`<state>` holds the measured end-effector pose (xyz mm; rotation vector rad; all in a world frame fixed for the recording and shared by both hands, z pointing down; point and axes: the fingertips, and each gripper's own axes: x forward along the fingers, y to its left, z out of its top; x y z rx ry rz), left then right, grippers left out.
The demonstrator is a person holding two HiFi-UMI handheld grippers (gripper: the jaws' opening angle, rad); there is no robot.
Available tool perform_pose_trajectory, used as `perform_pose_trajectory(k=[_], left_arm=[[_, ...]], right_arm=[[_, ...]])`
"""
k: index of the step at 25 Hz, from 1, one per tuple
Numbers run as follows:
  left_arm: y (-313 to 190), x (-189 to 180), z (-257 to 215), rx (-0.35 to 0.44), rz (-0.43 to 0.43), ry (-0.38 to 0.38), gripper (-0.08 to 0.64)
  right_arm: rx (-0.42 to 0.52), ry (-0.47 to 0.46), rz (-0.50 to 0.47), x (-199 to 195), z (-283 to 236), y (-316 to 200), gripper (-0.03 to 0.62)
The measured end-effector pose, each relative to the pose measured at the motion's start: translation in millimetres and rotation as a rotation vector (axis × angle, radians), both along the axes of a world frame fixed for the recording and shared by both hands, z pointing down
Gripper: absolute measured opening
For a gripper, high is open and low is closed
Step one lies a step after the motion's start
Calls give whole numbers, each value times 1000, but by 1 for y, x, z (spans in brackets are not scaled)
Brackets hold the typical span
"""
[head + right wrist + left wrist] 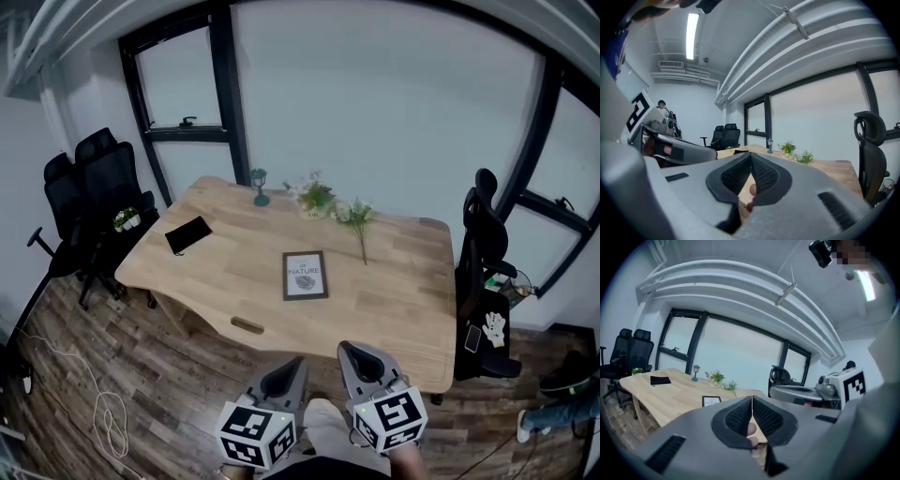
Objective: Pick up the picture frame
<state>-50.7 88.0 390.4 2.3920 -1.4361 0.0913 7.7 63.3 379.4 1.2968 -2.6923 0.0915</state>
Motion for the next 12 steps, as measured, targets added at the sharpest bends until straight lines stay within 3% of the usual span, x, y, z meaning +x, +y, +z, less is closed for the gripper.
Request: perform_pose_trajectory(k=[12], left_arm=[[-72,-8,2,-12,-16,-23,6]], right_arm=[[-10,4,-5,-3,6,-72,2]])
